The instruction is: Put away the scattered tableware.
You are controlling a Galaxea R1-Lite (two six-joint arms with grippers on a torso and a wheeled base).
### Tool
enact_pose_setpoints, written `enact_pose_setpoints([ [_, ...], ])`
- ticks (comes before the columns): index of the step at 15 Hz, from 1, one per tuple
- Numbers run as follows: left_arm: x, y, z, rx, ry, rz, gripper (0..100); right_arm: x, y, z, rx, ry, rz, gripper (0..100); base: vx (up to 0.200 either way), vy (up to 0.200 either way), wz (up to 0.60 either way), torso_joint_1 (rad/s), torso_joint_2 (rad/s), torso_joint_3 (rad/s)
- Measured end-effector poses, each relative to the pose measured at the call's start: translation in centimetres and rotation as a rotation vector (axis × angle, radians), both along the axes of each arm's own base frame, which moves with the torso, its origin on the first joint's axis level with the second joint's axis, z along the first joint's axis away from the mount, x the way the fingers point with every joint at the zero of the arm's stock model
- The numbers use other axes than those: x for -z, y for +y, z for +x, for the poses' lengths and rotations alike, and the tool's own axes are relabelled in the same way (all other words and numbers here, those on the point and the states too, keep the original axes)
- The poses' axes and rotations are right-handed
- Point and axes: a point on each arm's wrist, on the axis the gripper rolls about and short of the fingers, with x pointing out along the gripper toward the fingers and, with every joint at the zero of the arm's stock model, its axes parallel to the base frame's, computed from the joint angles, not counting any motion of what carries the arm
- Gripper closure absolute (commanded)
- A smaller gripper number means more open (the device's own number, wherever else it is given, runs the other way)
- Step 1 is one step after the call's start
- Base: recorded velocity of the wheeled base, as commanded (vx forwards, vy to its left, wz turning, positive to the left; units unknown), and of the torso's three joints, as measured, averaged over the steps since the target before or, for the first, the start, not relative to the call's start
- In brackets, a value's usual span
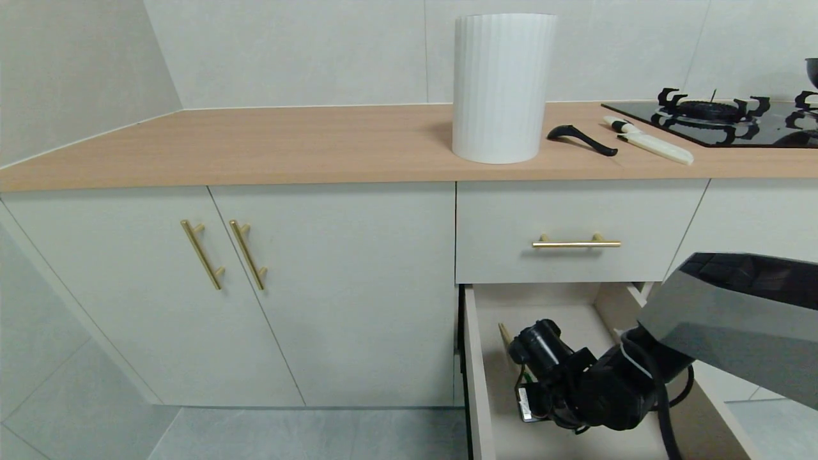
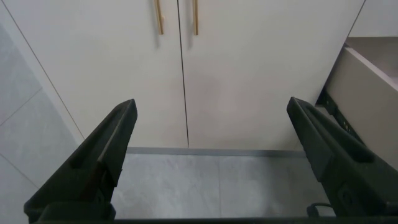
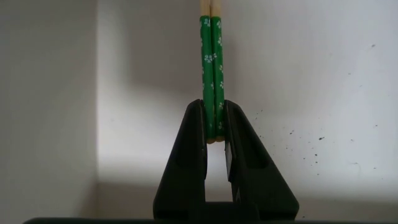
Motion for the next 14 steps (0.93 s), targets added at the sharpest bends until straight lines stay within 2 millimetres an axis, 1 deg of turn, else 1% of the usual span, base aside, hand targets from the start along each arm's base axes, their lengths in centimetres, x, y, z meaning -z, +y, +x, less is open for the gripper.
enact_pose_setpoints([
  [5,0.0,0.0,0.0,0.000,0.000,0.000,0,1.7,0.2,-0.1,-0.003,0.034,-0.030,100,0.000,0.000,0.00,0.000,0.00,0.000],
  [14,0.0,0.0,0.0,0.000,0.000,0.000,0,2.2,0.2,0.0,-0.003,0.043,-0.039,100,0.000,0.000,0.00,0.000,0.00,0.000],
])
